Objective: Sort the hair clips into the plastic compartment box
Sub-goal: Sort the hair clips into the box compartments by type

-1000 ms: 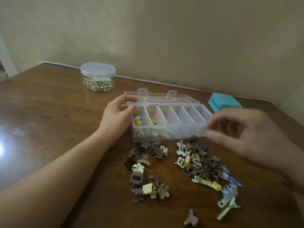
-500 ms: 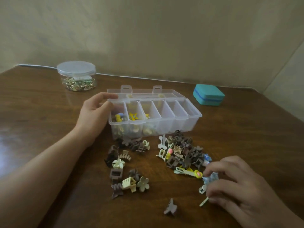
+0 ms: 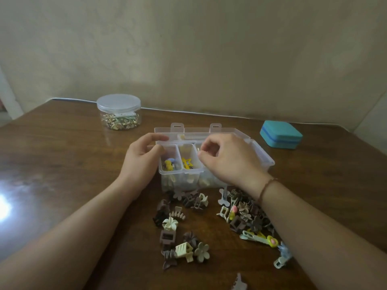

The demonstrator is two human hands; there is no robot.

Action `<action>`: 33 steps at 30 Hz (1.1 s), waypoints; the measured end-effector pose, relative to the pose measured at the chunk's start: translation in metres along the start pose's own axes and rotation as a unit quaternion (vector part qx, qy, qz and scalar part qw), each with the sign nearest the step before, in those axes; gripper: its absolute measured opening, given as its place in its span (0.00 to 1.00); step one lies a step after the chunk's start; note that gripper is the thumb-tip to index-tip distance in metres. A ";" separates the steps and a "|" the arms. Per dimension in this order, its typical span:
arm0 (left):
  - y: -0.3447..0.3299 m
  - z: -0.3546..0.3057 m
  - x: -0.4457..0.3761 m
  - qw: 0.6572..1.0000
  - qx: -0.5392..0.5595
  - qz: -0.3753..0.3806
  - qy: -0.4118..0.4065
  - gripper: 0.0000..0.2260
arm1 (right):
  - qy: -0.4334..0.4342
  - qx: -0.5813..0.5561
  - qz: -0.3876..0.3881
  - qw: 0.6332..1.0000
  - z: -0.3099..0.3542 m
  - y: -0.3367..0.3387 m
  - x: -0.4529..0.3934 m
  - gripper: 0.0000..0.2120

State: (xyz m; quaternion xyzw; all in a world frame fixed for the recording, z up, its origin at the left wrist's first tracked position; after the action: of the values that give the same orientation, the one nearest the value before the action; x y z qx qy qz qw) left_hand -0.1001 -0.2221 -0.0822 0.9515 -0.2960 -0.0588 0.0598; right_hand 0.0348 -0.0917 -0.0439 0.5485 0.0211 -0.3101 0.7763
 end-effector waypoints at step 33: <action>-0.004 -0.003 0.004 1.000 -0.014 -0.017 -0.002 0.13 | -0.176 0.017 0.070 0.982 -0.071 0.078 0.143 0.11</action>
State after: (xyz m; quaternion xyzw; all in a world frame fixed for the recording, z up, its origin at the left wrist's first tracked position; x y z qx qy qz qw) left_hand -0.0938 -0.2208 -0.0801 0.9554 -0.2788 -0.0662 0.0714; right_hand 0.2115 -0.0794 -0.0596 0.4983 -0.1593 -0.3468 0.7785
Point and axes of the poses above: each hand's wrist, its own x-axis away from the middle knuckle, its own y-axis out of the back of the hand, z = x × y, the point moved 1 cm from there along -x, towards the middle knuckle, and after that the axes turned 6 degrees about y, right-handed, at the moved point
